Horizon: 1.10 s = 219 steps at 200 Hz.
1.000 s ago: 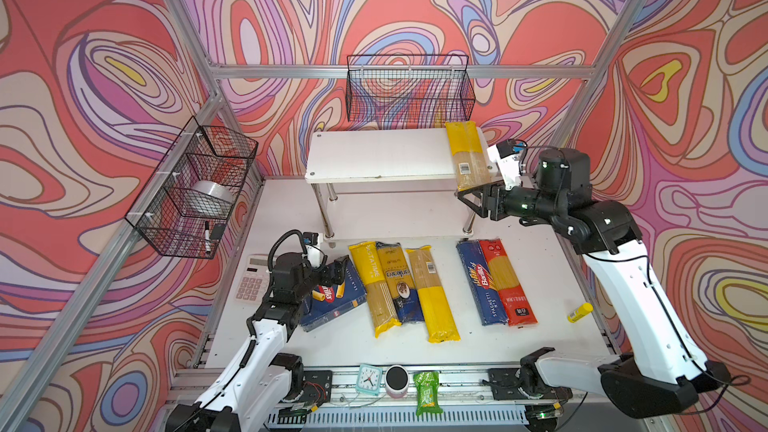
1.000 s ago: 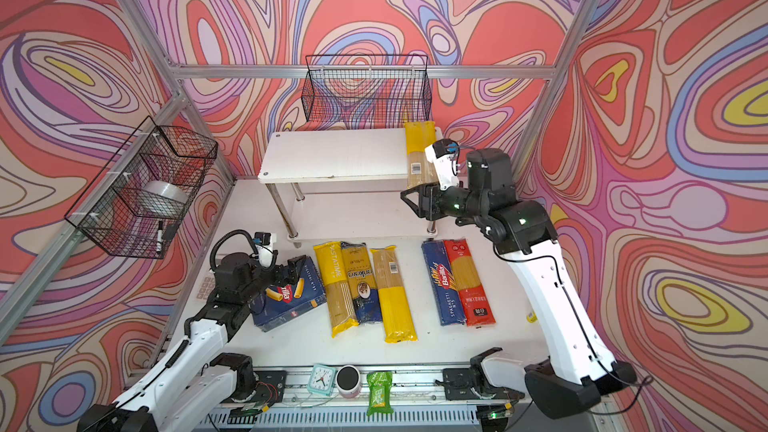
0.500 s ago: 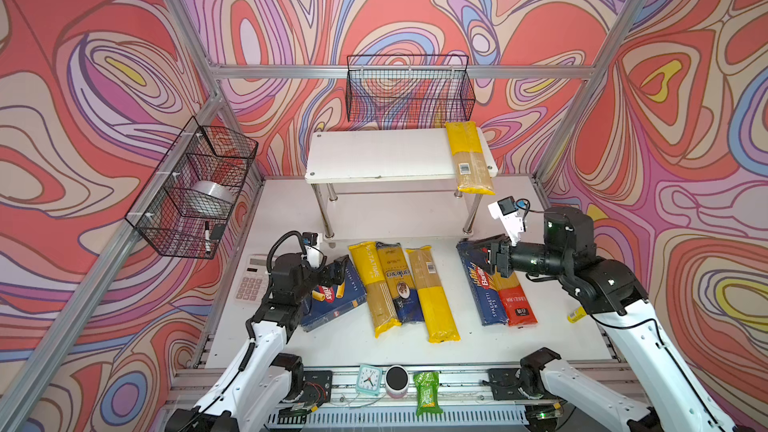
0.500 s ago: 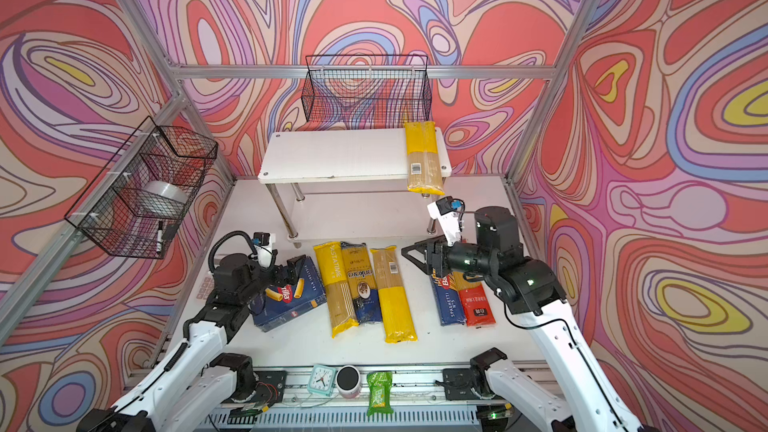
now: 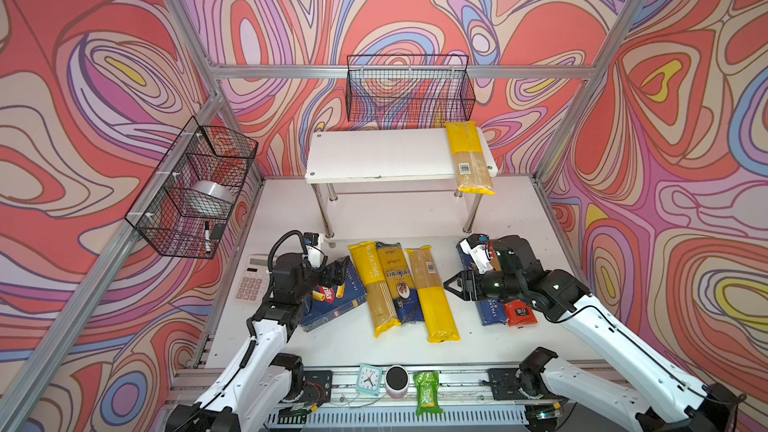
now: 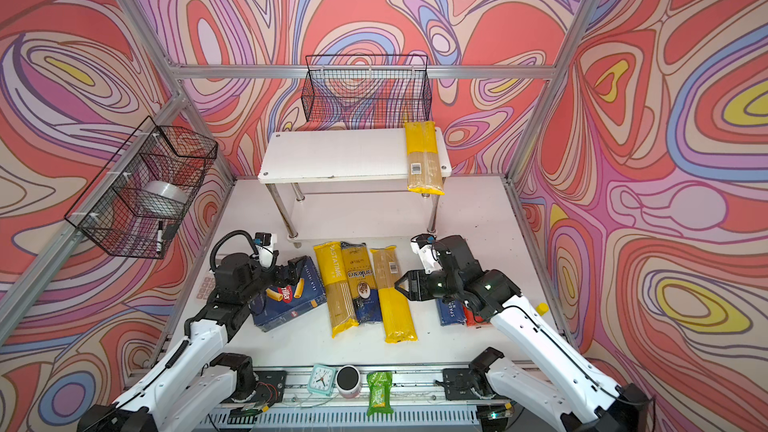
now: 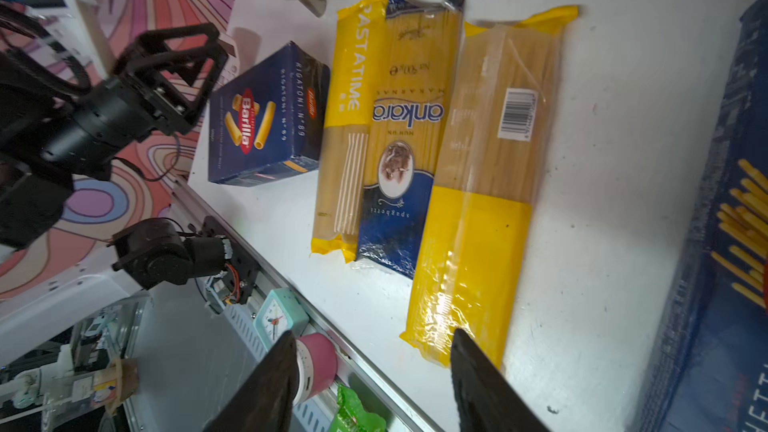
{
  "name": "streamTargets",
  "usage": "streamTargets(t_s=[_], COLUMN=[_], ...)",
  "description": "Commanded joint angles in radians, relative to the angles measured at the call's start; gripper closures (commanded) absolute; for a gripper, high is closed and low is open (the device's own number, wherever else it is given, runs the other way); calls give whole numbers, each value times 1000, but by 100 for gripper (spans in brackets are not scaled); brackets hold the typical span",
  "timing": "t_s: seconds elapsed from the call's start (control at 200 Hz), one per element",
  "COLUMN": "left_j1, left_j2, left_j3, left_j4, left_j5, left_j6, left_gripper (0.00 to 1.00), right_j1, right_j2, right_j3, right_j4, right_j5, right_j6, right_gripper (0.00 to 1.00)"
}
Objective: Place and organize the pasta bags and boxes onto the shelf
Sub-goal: 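Move the right gripper down to the clear-and-yellow spaghetti bag on the table, then close the right gripper on the clear-and-yellow bag while the left gripper shifts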
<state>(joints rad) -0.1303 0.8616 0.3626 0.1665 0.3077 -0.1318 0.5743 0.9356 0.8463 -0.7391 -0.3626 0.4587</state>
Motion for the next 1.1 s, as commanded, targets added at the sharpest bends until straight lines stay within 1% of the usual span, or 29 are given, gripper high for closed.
streamTargets(t_s=[0.0, 0.08, 0.15, 0.2, 0.32, 0.391, 0.451, 0.556, 0.641, 0.716, 0.811, 0.886, 0.941, 1.092], left_j1=[-1, -2, -2, -1, -2, -2, -1, -2, -2, -2, -2, -2, -2, -2], left_j2=[-18, -22, -29, -36, -55, -62, -62, -53, -40, -27, -20, -30, -36, -25], left_j3=[-8, -10, -13, -18, -27, -30, -30, -27, -21, -14, -7, -14, -16, -11], left_j4=[8, 10, 11, 13, 11, 11, 14, 13, 11, 10, 6, 9, 8, 5], left_j5=[7, 7, 49, 54, 4, 2, 7, 10, 15, 5, 15, 25, 8, -3], left_j6=[8, 7, 20, 20, 5, 4, 4, 5, 7, 3, 9, 11, 5, 2], left_gripper=[0, 0, 0, 0, 0, 0, 0, 0, 0, 0, 0, 0, 0, 0], right_j1=[59, 99, 140, 168, 239, 261, 278, 281, 285, 299, 308, 311, 310, 310], right_j2=[27, 35, 42, 63, 148, 199, 222, 244, 279, 321, 355, 388, 412, 484], right_j3=[-28, -51, -76, -87, -92, -89, -96, -121, -125, -110, -87, -70, -69, -109], right_j4=[35, 59, 93, 109, 131, 134, 137, 204, 246, 249, 218, 194, 199, 297], right_j5=[200, 262, 313, 360, 433, 455, 513, 516, 528, 551, 585, 582, 574, 513], right_j6=[61, 87, 111, 122, 127, 122, 143, 154, 146, 116, 111, 119, 127, 147], right_gripper=[35, 35, 35, 34, 30, 26, 23, 19, 18, 15, 13, 12, 12, 11])
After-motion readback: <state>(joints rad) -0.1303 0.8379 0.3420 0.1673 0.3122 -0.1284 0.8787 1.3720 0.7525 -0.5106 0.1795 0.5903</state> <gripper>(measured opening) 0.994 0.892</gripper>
